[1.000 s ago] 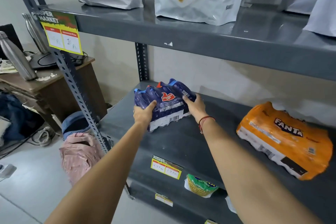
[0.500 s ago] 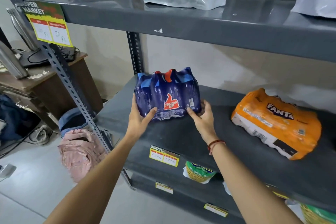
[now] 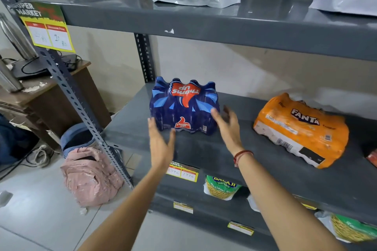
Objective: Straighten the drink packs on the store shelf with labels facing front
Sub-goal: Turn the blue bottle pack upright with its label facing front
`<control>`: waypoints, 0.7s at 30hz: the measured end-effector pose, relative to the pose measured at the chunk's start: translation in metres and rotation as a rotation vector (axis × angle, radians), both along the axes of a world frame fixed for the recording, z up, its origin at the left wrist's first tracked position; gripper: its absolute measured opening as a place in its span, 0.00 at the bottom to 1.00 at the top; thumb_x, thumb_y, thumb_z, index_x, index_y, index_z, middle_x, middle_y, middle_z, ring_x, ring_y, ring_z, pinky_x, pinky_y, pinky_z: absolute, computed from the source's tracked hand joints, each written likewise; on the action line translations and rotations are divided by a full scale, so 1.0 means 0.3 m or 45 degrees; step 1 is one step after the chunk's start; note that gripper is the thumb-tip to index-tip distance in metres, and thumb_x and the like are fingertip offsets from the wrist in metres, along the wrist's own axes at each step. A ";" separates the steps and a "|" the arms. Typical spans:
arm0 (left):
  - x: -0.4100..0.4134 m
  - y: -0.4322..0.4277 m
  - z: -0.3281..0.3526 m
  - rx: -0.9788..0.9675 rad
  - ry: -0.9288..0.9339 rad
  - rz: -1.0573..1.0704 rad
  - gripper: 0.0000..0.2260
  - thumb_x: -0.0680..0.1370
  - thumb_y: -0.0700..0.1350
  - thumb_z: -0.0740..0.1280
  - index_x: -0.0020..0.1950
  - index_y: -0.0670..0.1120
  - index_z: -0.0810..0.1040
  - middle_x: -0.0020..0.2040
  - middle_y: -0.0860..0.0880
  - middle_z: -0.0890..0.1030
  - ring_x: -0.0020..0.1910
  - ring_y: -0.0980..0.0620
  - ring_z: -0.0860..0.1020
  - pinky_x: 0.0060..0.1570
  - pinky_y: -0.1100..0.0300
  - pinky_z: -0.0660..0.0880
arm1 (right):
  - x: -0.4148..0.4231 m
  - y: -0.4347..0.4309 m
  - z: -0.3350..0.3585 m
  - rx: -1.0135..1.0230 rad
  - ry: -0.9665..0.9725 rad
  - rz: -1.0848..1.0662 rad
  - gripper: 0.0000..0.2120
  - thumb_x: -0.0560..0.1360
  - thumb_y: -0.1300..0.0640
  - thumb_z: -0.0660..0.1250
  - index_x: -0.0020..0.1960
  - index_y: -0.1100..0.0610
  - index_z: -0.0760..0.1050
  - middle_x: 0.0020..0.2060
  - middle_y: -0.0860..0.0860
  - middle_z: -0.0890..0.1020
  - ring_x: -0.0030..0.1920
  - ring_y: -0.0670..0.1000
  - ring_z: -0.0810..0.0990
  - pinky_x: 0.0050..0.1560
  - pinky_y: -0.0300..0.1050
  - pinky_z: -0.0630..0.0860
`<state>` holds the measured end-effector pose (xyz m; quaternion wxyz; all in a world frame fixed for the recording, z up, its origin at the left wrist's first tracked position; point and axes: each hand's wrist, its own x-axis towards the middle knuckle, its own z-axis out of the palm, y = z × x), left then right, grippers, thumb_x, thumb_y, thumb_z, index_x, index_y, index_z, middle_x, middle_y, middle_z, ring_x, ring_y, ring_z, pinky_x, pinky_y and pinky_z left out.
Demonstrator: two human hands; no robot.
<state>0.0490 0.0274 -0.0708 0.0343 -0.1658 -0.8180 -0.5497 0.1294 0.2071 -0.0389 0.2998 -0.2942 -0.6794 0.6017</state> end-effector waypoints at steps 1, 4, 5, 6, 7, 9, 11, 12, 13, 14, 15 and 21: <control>0.046 0.024 -0.007 -0.014 0.088 -0.070 0.36 0.76 0.55 0.64 0.77 0.49 0.47 0.78 0.48 0.51 0.76 0.52 0.52 0.74 0.55 0.51 | -0.013 0.012 0.025 -0.061 0.026 -0.011 0.34 0.71 0.36 0.65 0.70 0.53 0.64 0.69 0.52 0.69 0.68 0.51 0.69 0.59 0.39 0.68; 0.128 0.124 -0.002 -0.073 0.112 -0.275 0.43 0.72 0.64 0.64 0.76 0.52 0.42 0.78 0.51 0.39 0.76 0.54 0.46 0.72 0.56 0.48 | -0.077 0.058 0.102 -0.066 -0.006 0.055 0.34 0.73 0.32 0.55 0.72 0.51 0.61 0.72 0.50 0.66 0.68 0.47 0.64 0.60 0.41 0.60; 0.137 0.158 0.005 -0.087 0.055 -0.308 0.48 0.69 0.68 0.65 0.76 0.52 0.40 0.77 0.51 0.35 0.76 0.52 0.44 0.71 0.55 0.47 | -0.097 0.069 0.117 -0.079 -0.022 0.106 0.34 0.73 0.31 0.53 0.72 0.50 0.61 0.73 0.50 0.65 0.67 0.46 0.64 0.62 0.44 0.59; 0.141 0.186 0.011 -0.102 0.004 -0.318 0.52 0.65 0.70 0.66 0.76 0.51 0.39 0.76 0.50 0.31 0.76 0.49 0.41 0.72 0.53 0.46 | -0.113 0.078 0.124 -0.106 -0.041 0.171 0.36 0.71 0.28 0.51 0.71 0.49 0.63 0.72 0.49 0.66 0.67 0.45 0.64 0.64 0.46 0.59; 0.143 0.208 0.015 -0.118 -0.026 -0.318 0.57 0.61 0.72 0.67 0.76 0.50 0.37 0.74 0.50 0.28 0.76 0.46 0.39 0.72 0.52 0.45 | -0.125 0.085 0.124 -0.143 -0.063 0.241 0.38 0.69 0.27 0.50 0.70 0.49 0.64 0.71 0.50 0.69 0.67 0.47 0.67 0.65 0.47 0.61; 0.141 0.234 0.010 -0.161 -0.038 -0.323 0.63 0.56 0.73 0.68 0.75 0.48 0.34 0.71 0.49 0.23 0.75 0.44 0.35 0.73 0.51 0.44 | -0.133 0.088 0.123 -0.181 -0.095 0.332 0.35 0.70 0.26 0.49 0.67 0.48 0.69 0.62 0.46 0.76 0.60 0.45 0.75 0.56 0.40 0.71; 0.125 0.240 -0.002 -0.216 -0.037 -0.326 0.66 0.54 0.72 0.71 0.74 0.47 0.32 0.70 0.48 0.22 0.75 0.44 0.33 0.74 0.50 0.44 | -0.132 0.079 0.135 -0.173 -0.097 0.322 0.28 0.73 0.29 0.48 0.59 0.45 0.74 0.51 0.40 0.79 0.47 0.35 0.79 0.40 0.30 0.74; 0.111 0.239 -0.008 -0.230 -0.039 -0.323 0.67 0.54 0.71 0.72 0.74 0.46 0.31 0.71 0.48 0.23 0.74 0.44 0.32 0.75 0.50 0.44 | -0.131 0.071 0.145 -0.155 -0.097 0.301 0.26 0.74 0.30 0.49 0.55 0.45 0.75 0.48 0.39 0.80 0.44 0.34 0.79 0.36 0.28 0.73; 0.096 0.237 -0.011 -0.221 -0.052 -0.326 0.68 0.53 0.70 0.73 0.74 0.45 0.30 0.71 0.48 0.24 0.74 0.45 0.32 0.74 0.51 0.44 | -0.124 0.064 0.149 -0.117 -0.111 0.272 0.26 0.74 0.31 0.50 0.53 0.47 0.77 0.46 0.40 0.81 0.42 0.34 0.80 0.34 0.27 0.73; 0.078 0.232 -0.014 -0.183 -0.072 -0.337 0.68 0.53 0.68 0.75 0.74 0.45 0.30 0.72 0.48 0.26 0.74 0.47 0.32 0.74 0.52 0.43 | -0.117 0.053 0.146 -0.066 -0.132 0.234 0.28 0.74 0.31 0.51 0.52 0.50 0.78 0.45 0.42 0.82 0.42 0.36 0.81 0.35 0.28 0.73; 0.061 0.227 -0.011 -0.132 -0.089 -0.349 0.68 0.54 0.66 0.76 0.74 0.45 0.31 0.74 0.47 0.28 0.74 0.48 0.33 0.74 0.53 0.43 | -0.104 0.042 0.138 -0.010 -0.143 0.192 0.29 0.74 0.31 0.52 0.51 0.54 0.78 0.42 0.43 0.82 0.40 0.37 0.81 0.34 0.28 0.73; -0.133 0.085 0.016 -0.013 -0.070 -0.684 0.52 0.61 0.53 0.79 0.76 0.50 0.50 0.68 0.55 0.70 0.64 0.64 0.70 0.63 0.70 0.67 | -0.029 -0.130 0.046 0.105 -0.004 0.003 0.20 0.74 0.37 0.61 0.55 0.52 0.74 0.50 0.47 0.80 0.51 0.42 0.79 0.53 0.36 0.73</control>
